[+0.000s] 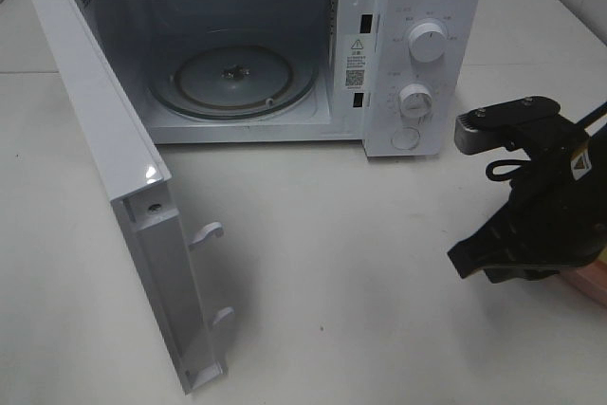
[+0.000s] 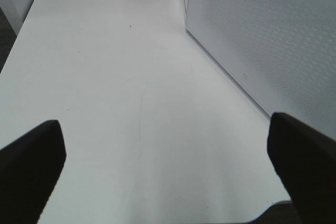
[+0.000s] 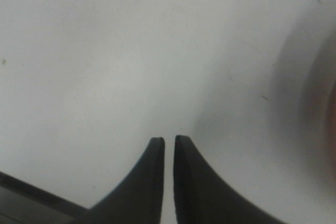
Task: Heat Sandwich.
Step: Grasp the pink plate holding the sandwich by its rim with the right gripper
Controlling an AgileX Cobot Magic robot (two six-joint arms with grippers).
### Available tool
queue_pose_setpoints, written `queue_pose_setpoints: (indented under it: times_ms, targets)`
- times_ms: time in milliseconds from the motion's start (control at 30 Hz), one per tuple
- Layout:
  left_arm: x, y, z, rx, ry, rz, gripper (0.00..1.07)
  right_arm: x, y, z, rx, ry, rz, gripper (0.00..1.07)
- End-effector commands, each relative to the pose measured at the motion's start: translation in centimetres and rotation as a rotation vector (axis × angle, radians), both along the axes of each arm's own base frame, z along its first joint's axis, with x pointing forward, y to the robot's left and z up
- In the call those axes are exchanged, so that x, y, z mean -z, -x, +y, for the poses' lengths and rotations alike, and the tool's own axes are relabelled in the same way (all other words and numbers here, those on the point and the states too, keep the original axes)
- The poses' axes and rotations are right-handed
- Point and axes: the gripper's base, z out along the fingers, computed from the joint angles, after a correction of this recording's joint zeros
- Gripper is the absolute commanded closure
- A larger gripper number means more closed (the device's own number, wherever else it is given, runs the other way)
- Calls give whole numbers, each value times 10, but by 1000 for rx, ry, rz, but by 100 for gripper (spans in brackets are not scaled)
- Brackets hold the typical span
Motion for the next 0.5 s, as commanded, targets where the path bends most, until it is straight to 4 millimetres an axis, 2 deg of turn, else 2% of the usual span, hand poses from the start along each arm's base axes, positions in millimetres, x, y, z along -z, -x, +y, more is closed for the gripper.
queue_pose_setpoints:
  times_ms: [33, 233, 333, 467, 500]
  targets:
    - [-1, 2, 0, -3, -1, -27, 7, -13, 2, -7, -58, 90, 32, 96]
    - [-1, 2, 0, -3, -1, -27, 7, -41, -4, -12, -87, 181, 28, 93]
    - [-1, 2, 0, -3, -1, -27, 7, -48, -8, -11, -87, 183, 14, 91]
    - [-1, 2, 0, -3, -1, -27, 7, -57, -13, -9, -81, 174, -18, 79]
    - [-1, 2, 0, -3, -1, -27, 7, -59, -16, -10, -74, 171, -31, 66]
